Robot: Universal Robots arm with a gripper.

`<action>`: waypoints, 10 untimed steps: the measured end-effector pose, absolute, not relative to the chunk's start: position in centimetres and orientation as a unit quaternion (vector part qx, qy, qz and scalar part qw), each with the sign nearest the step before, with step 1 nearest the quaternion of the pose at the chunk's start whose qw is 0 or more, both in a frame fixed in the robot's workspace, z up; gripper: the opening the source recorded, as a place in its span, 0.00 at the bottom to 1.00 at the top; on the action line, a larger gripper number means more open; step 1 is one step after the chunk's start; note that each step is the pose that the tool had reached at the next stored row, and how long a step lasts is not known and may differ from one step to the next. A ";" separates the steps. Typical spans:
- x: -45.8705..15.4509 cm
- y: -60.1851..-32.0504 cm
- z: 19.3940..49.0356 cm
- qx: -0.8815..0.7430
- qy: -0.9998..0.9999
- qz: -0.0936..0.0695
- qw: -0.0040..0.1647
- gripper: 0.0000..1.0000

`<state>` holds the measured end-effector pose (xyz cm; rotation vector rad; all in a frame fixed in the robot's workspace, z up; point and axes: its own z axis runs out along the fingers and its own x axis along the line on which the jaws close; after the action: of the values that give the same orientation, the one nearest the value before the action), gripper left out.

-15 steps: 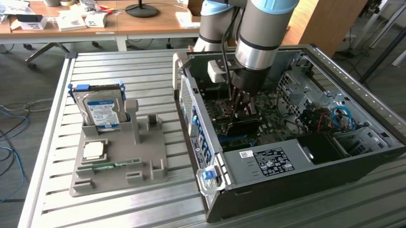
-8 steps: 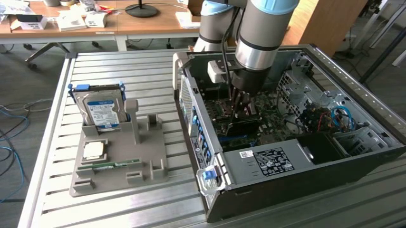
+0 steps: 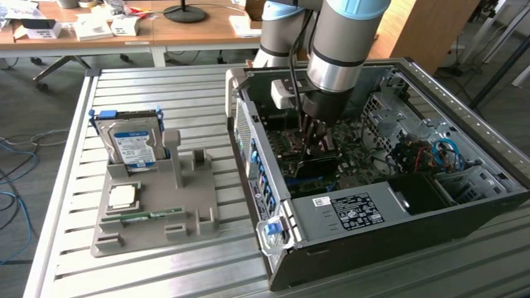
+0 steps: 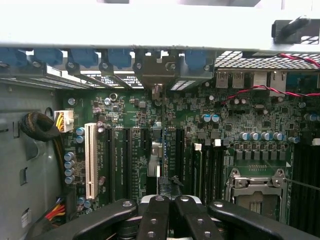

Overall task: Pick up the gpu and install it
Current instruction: 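Press down on the gpu until it lock into place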

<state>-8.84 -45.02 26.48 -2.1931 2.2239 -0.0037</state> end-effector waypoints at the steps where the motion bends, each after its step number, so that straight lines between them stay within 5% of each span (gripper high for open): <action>1: -8.8 -45.0 26.5 -0.702 0.712 -0.001 0.009 0.11; 10: -8.8 -45.0 26.3 -0.702 0.712 -0.001 0.009 0.11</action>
<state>-8.85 -45.02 26.30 -2.1931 2.2239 -0.0036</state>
